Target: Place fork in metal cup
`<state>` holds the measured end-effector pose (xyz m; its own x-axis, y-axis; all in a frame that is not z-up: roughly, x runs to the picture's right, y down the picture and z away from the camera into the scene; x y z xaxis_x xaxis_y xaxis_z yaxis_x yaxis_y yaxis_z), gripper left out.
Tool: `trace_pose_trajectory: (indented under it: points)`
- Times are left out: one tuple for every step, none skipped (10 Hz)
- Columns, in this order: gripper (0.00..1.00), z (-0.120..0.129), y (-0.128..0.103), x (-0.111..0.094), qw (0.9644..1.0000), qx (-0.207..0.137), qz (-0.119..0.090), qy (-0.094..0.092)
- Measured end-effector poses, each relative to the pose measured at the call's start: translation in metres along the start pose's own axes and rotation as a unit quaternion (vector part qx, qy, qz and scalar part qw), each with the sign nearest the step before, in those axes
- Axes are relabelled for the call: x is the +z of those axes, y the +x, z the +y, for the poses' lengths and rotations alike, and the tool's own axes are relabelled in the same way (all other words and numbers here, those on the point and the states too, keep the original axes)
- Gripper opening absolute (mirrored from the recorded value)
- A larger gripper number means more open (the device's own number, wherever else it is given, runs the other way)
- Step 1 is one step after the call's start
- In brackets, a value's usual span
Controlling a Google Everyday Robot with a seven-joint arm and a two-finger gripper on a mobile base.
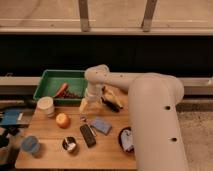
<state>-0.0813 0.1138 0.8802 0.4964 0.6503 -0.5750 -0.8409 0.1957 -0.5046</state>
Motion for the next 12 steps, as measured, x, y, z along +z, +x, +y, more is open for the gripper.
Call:
trace_pose_trajectory:
  points:
    - [0.8, 0.004, -0.002, 0.002, 1.0, -0.004, 0.003, 0.002]
    - [0.8, 0.009, -0.005, 0.003, 0.9999, -0.01, 0.006, 0.004]
    - [0.8, 0.012, -0.006, 0.004, 0.9998, -0.015, 0.011, 0.007]
    - [0.8, 0.015, -0.007, 0.005, 0.9996, -0.019, 0.016, 0.011]
    - [0.8, 0.019, -0.008, 0.006, 0.9994, -0.024, 0.02, 0.016]
    - [0.8, 0.024, -0.01, 0.007, 0.9991, -0.03, 0.023, 0.018]
    - [0.8, 0.032, -0.013, 0.01, 0.9988, -0.037, 0.028, 0.018]
    - [0.8, 0.035, -0.014, 0.011, 0.9985, -0.041, 0.031, 0.019]
    - [0.8, 0.04, -0.015, 0.013, 0.9981, -0.047, 0.034, 0.019]
    - [0.8, 0.046, -0.016, 0.017, 0.9975, -0.055, 0.04, 0.018]
    - [0.8, 0.05, -0.016, 0.019, 0.9972, -0.059, 0.043, 0.017]
    - [0.8, 0.052, -0.016, 0.021, 0.9969, -0.062, 0.045, 0.016]
